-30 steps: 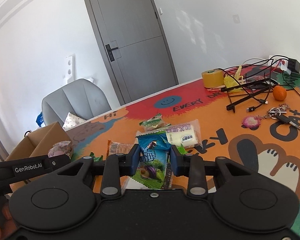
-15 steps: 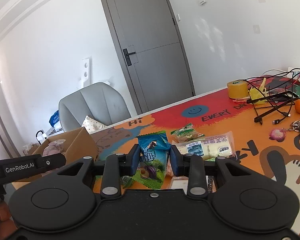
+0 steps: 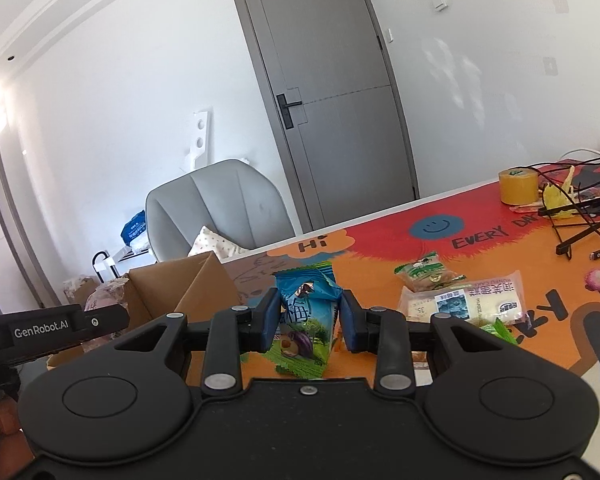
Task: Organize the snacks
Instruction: 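Carry both packs over the cardboard box and open both tools to drop them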
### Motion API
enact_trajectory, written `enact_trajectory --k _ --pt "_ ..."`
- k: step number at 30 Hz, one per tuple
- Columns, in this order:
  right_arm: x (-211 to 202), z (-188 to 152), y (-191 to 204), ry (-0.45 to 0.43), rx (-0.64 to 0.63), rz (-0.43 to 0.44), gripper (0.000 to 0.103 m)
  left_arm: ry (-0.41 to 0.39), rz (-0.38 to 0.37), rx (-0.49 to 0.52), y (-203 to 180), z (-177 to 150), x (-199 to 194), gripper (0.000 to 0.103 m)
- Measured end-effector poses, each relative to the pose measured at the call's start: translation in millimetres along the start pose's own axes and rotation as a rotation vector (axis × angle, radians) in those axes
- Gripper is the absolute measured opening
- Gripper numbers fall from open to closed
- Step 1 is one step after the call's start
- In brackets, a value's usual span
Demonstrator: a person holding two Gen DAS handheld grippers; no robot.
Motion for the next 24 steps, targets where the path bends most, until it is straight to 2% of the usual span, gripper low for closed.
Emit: enact_trajectory --k 8,14,18,24 --pt "14.9 0.9 22.3 0.01 -0.019 0.035 0.033 0.011 0.044 -0.042 28.8 3.9 13.2 0.032" --pt "25.9 1.6 36.9 0.019 -0.03 0.05 0.033 0.031 0.043 -0.069 42.2 5.0 24.7 0.032" --pt "32.3 0.8 48.5 0.029 -0.042 0.057 0.033 0.014 0.016 -0.072 45.0 6.1 23.5 0.046" --pt "36.5 -0.3 63.5 0.041 -0.055 0.076 0.033 0.022 0.05 -0.097 60.3 3.2 19.9 0.054"
Point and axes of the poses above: each gripper's, at about its wrist camera, not at the fingertips, and x roughly the way its jaws point, y to its left, z to its top, the point moved 3 cm from there along x, roughly the way its jaws point, and after that the axes turned 5 degrees about x, right-handed, at the moved point
